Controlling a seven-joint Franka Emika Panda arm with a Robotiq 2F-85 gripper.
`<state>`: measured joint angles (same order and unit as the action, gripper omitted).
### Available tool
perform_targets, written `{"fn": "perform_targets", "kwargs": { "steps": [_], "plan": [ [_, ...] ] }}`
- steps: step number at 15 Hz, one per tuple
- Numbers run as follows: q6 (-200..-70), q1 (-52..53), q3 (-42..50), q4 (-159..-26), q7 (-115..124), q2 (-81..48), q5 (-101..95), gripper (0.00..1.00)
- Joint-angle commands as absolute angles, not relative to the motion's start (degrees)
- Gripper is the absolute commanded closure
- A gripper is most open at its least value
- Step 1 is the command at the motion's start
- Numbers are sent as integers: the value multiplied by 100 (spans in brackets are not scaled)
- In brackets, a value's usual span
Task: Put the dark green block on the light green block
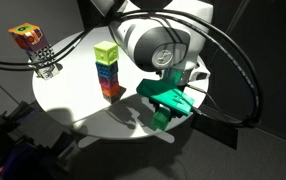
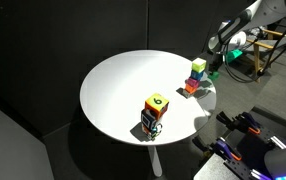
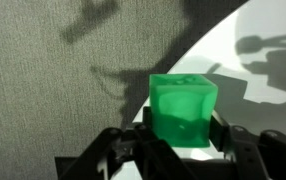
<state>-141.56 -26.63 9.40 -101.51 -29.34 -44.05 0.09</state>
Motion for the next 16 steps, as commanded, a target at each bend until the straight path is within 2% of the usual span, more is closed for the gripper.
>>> {"fn": "perform_targets", "kwargs": {
  "steps": [1,16],
  "plan": [
    [-13775,-2546,1073,-10239,-2475,-4062,-201,71],
    [-13188,-2239,1169,-11057,-2012,-2651,-158,71]
  ]
}}
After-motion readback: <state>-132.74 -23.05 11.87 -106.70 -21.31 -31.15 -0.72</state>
